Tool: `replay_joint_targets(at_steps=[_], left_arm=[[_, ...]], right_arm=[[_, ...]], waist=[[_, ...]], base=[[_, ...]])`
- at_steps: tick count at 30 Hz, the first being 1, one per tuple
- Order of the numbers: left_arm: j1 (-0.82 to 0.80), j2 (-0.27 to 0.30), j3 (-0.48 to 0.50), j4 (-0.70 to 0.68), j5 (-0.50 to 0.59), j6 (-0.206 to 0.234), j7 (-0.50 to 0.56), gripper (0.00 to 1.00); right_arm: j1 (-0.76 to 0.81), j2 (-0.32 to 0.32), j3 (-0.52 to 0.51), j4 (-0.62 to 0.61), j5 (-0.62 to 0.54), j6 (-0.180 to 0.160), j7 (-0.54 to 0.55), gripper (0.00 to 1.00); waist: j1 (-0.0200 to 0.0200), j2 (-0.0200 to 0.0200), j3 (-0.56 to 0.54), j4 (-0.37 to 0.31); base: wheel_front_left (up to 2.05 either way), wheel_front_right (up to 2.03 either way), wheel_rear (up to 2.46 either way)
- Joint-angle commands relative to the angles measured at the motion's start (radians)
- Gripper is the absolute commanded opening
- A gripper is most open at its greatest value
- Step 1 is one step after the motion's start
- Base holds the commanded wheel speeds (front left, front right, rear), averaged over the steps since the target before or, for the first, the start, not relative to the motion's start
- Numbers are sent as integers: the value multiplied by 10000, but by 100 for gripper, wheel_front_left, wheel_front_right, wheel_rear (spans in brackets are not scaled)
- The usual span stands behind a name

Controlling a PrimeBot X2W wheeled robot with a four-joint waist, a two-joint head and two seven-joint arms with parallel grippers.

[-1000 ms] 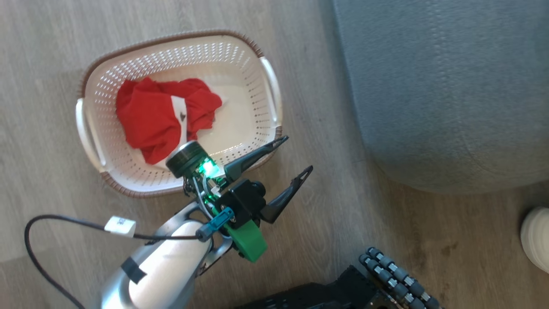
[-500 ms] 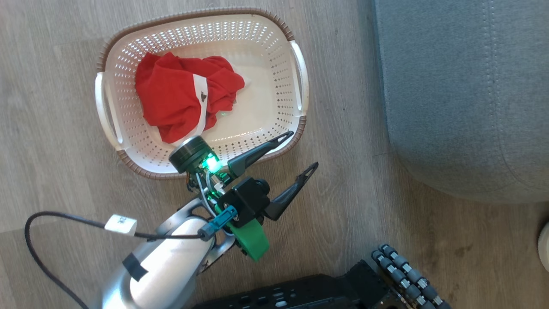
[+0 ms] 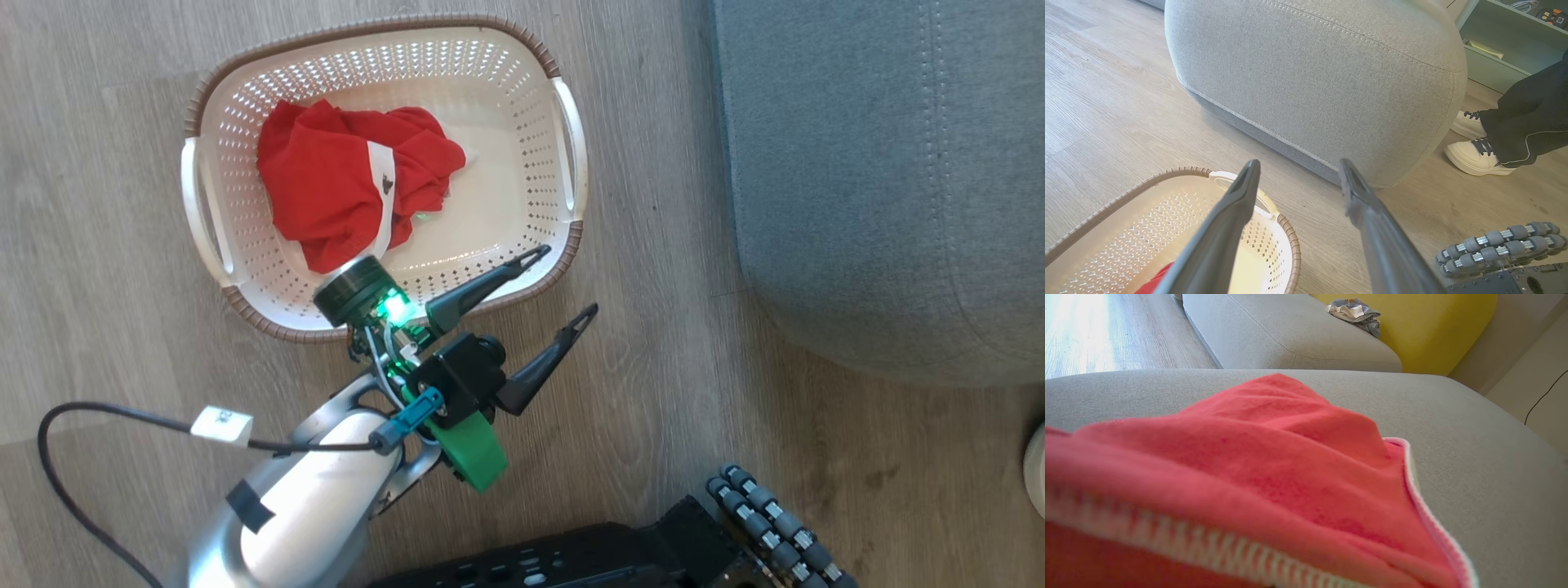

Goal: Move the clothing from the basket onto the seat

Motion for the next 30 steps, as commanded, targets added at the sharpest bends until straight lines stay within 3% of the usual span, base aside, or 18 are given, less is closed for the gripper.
replay_joint_targets(at_steps=[1, 10, 21, 30], left_arm=[[40, 124, 253, -314, 66, -10, -49, 100], [250, -156, 296, -139, 39, -7, -49, 100], [529, -882, 359, 221, -117, -8, -49, 100], [1099, -1321, 874, 423, -229, 51, -49, 100]], right_arm=[[27, -213, 11, -318, -75, -4, -63, 100], [546, -166, 124, -132, -290, -4, -63, 100], [1552, -251, 917, 105, -443, -4, -63, 100], [2555, 85, 1958, -1536, 163, -4, -63, 100]], waist=[[-1, 0, -43, -10], [-1, 0, -856, -113], [-1, 0, -2802, -166], [-1, 0, -4416, -66]], base=[[0, 0, 0], [0, 0, 0], [0, 0, 0], [0, 0, 0]])
